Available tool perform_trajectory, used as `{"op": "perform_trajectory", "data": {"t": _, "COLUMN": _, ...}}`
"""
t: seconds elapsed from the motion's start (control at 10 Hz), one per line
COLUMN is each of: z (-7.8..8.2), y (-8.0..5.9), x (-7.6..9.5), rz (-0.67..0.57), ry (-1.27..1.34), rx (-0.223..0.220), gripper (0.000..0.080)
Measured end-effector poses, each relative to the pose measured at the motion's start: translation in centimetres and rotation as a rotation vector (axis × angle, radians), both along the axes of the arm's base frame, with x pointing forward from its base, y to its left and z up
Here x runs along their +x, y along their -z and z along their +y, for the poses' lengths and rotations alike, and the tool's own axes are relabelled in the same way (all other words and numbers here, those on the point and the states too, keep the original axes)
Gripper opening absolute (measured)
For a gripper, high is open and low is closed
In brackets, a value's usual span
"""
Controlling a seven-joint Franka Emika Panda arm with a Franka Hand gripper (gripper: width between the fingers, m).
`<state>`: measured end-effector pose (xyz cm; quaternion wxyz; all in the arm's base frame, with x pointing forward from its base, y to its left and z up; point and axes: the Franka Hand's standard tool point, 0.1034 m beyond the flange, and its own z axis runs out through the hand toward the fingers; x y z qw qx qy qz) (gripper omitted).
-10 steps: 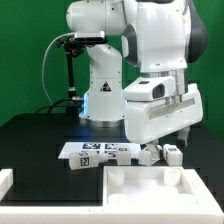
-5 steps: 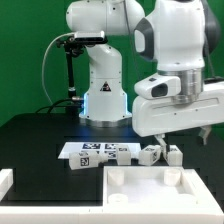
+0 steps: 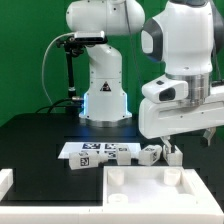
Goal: Assemble one leg
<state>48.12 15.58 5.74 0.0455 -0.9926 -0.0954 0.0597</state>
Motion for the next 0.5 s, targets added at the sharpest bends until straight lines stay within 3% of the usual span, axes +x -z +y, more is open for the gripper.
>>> {"op": "perform_trajectory", "data": {"t": 0.2, "z": 0.6, "y": 0.6, "x": -1.8, "rz": 0.083, "ry": 0.045, "rx": -0.032, "gripper": 0.0649}}
{"op": "perform_trajectory", "data": {"t": 0.3, "z": 0.4, "y": 0.7, "x": -3.0, "rz": 0.206, "ry": 0.038, "rx": -0.060, "gripper": 0.0649}}
{"op": "perform_trajectory", "data": {"t": 0.5, "z": 0.1, "y": 0.7, "x": -2.7, "rz": 0.371, "ry": 0.039, "rx": -0.079, "gripper": 0.0649}}
